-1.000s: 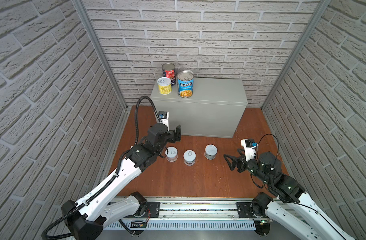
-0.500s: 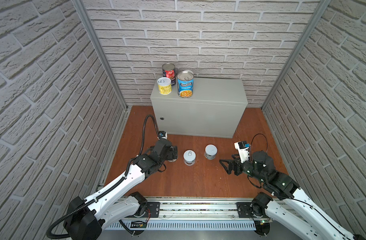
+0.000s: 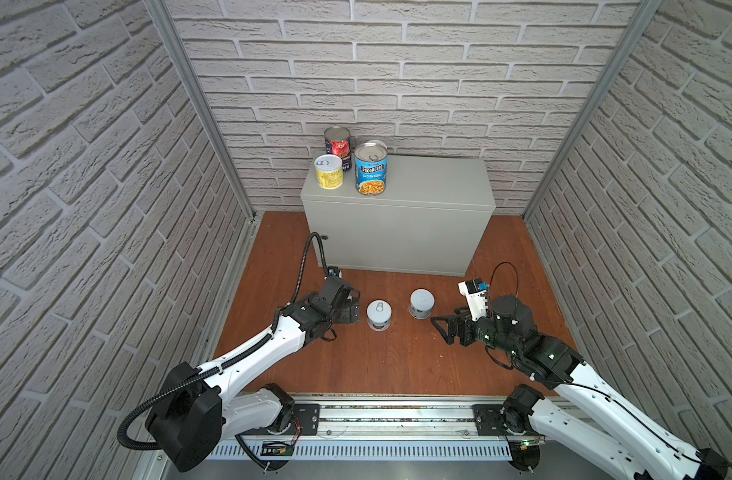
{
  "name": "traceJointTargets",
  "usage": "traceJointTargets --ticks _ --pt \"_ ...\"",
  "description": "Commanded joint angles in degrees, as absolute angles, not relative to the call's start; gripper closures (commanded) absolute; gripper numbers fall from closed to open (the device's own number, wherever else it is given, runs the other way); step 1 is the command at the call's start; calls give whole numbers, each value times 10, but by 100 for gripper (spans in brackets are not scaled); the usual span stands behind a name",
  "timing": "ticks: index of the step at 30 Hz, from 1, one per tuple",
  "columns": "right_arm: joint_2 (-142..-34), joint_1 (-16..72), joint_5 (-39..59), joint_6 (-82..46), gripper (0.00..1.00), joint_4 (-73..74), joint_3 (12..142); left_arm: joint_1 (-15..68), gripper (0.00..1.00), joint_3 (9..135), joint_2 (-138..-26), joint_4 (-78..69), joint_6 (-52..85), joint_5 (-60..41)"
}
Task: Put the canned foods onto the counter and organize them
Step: 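Lower the left gripper over the pink can while the right gripper moves inward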
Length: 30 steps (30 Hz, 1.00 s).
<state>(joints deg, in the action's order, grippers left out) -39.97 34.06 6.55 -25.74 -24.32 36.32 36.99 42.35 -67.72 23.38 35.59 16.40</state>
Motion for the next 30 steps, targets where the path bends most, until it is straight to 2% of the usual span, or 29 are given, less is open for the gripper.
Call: traceJointTargets --ticks 1,7,30 --pt "-410 348 69 -266 3 -206 371 365 2 414 -690 216 352 157" --pt "-447 356 69 -267 4 -194 384 355 2 407 -706 204 349 139" --pt "-472 423 20 -288 5 -175 388 313 2 407 -786 140 327 118"
